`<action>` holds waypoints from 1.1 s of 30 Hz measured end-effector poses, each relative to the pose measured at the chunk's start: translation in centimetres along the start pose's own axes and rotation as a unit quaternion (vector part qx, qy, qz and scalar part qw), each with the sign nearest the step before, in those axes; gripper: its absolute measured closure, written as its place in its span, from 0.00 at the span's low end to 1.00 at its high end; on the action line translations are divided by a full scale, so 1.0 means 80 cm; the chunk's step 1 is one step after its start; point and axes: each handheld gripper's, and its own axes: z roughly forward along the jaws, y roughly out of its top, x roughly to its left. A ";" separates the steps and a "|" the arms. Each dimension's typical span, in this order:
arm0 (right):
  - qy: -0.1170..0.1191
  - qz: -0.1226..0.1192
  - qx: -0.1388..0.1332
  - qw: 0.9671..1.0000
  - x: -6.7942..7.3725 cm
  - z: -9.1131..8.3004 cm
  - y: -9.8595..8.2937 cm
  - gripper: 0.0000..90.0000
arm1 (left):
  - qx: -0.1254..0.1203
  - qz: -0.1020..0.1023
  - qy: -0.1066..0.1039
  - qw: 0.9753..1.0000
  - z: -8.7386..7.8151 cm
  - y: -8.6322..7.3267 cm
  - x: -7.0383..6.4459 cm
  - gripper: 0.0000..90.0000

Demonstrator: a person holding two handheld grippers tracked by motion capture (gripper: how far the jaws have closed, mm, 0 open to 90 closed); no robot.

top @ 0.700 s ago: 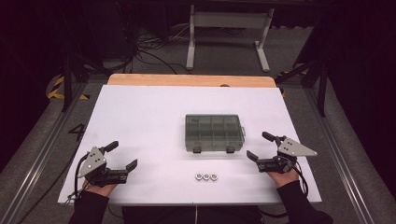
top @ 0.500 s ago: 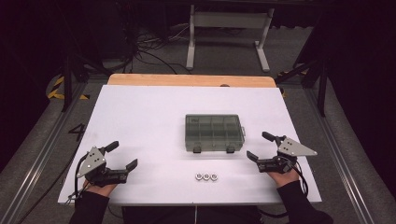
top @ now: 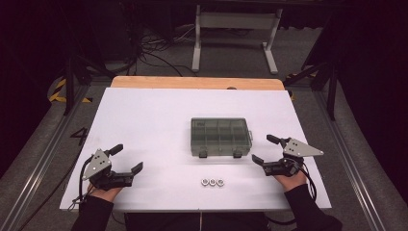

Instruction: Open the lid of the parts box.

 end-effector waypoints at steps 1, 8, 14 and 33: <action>-0.001 -0.003 0.000 1.000 -0.001 0.003 0.003 0.08 | -0.001 0.003 -0.003 1.000 0.003 0.002 -0.001 0.04; 0.003 -0.004 0.004 1.000 -0.005 0.020 0.017 0.08 | -0.008 0.028 -0.011 1.000 0.029 0.020 -0.006 0.05; 0.012 -0.011 0.008 1.000 -0.009 0.034 0.026 0.08 | -0.014 0.029 -0.029 0.999 0.052 0.034 -0.010 0.06; 0.021 -0.018 0.050 0.998 -0.009 0.031 0.026 0.14 | 0.005 0.040 -0.094 0.995 0.110 0.052 -0.041 0.20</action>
